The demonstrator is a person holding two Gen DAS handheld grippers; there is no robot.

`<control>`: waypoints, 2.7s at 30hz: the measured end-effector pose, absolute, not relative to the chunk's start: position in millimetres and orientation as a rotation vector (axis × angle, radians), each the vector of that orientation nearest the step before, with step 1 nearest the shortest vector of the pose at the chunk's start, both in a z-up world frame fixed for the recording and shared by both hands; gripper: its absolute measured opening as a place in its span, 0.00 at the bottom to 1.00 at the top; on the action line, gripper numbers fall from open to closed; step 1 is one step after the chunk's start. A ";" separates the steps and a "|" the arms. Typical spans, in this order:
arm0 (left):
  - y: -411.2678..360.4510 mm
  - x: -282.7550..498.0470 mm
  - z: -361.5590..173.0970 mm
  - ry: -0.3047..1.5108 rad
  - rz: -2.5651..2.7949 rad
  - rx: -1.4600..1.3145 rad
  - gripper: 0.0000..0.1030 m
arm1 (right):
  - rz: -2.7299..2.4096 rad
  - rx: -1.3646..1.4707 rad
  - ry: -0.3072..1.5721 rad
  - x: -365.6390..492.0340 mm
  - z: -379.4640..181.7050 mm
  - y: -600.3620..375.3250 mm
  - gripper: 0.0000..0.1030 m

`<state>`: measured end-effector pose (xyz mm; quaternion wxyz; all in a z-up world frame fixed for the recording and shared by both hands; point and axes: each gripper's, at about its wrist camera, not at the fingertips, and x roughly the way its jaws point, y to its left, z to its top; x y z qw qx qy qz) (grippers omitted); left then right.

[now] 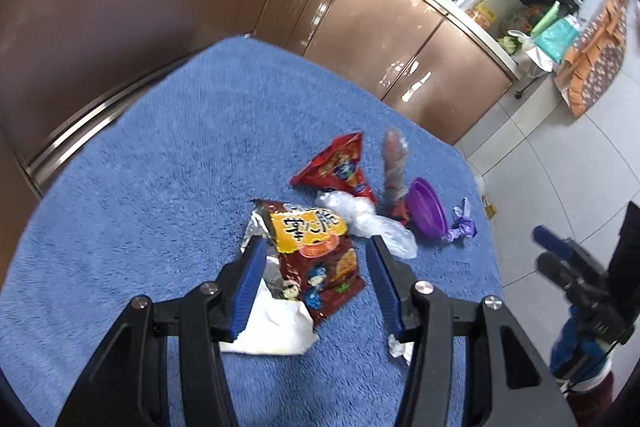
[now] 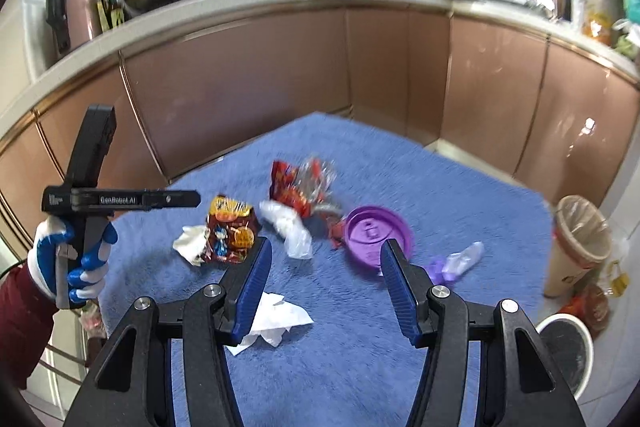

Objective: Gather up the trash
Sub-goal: 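Grasp the red snack bag with the left tool while the right tool grasps the white plastic bag, then carry the snack bag and white bag over the white bin while both tools open to drop them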

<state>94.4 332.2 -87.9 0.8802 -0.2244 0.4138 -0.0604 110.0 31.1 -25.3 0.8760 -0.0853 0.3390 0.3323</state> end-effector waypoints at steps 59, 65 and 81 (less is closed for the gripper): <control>327.1 76.7 -21.8 0.690 -0.222 -0.641 0.00 | 0.792 -0.178 0.768 130.2 -47.7 61.3 0.07; 306.5 64.7 20.2 0.637 -0.228 -0.615 0.00 | 0.723 -0.115 0.704 111.6 -22.3 3.2 0.07; 99.7 132.4 71.5 0.700 -0.467 -0.447 0.00 | 0.357 0.091 0.628 104.8 -15.2 -198.1 0.07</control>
